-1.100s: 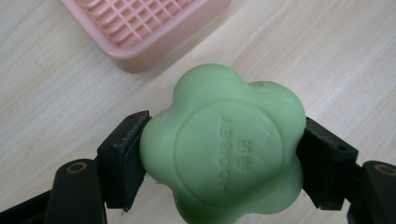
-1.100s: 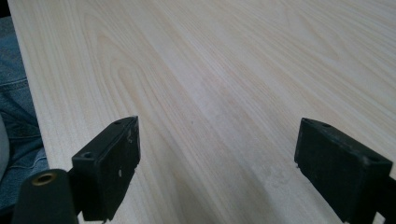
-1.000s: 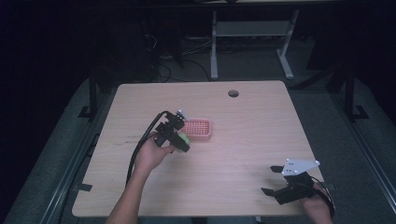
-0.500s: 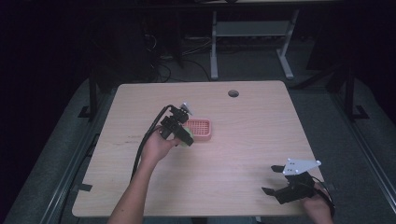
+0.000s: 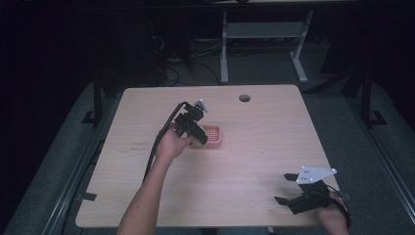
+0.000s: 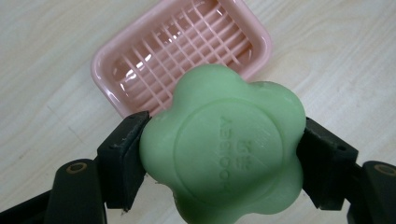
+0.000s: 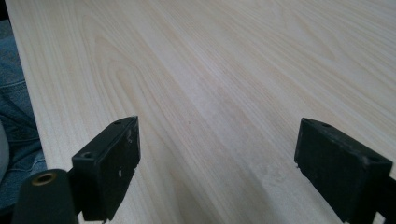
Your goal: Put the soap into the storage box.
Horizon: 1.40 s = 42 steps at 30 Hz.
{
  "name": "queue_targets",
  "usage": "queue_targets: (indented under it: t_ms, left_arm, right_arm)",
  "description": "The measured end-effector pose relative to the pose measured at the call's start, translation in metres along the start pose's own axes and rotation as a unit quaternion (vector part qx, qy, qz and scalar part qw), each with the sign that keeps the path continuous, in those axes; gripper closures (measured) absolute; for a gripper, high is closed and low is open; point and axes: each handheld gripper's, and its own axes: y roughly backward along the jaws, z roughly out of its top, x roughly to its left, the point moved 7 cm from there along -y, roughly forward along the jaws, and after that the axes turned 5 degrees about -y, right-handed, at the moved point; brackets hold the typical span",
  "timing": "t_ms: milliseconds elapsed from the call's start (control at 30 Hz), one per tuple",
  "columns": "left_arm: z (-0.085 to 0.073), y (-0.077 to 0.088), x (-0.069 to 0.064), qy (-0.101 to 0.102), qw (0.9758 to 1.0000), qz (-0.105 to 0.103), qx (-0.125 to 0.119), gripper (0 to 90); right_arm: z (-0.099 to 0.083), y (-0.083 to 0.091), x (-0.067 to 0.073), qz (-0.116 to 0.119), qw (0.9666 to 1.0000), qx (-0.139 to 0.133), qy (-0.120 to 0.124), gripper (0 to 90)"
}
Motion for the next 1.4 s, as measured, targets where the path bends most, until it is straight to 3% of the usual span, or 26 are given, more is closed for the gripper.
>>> queue_targets:
  t_ms: [200,267,500,700,1067,1233,1400]
  left_arm:
    - [0.008,-0.001,0.005,0.014,0.9999,-0.001,-0.005,26.6]
    - [0.011,-0.002,0.008,0.017,0.9998,0.009,-0.006,26.6]
    - [0.020,-0.015,0.019,0.034,0.9993,0.013,0.000,26.6]
    - [0.025,-0.022,0.020,0.047,0.9989,0.000,-0.002,26.6]
    - [0.036,-0.039,0.020,0.050,0.9987,0.001,0.014,26.6]
    - [0.040,-0.044,0.022,0.066,0.9977,-0.001,0.012,26.6]
    - [0.041,-0.048,0.022,0.067,0.9976,0.002,0.017,26.6]
  right_arm:
    - [-0.001,-0.001,-0.001,0.000,1.0000,0.003,0.000,13.8]
    - [-0.001,-0.001,-0.001,0.000,1.0000,0.003,0.000,13.8]
    - [-0.001,-0.001,0.000,-0.001,1.0000,0.003,0.001,13.7]
    - [-0.001,0.000,-0.001,0.000,1.0000,0.002,0.002,13.8]
    - [-0.001,0.000,-0.001,0.000,1.0000,0.001,-0.001,13.8]
    - [0.000,0.000,0.000,0.001,1.0000,0.001,0.000,13.8]
    - [-0.001,0.001,0.000,0.000,1.0000,0.001,0.000,13.8]
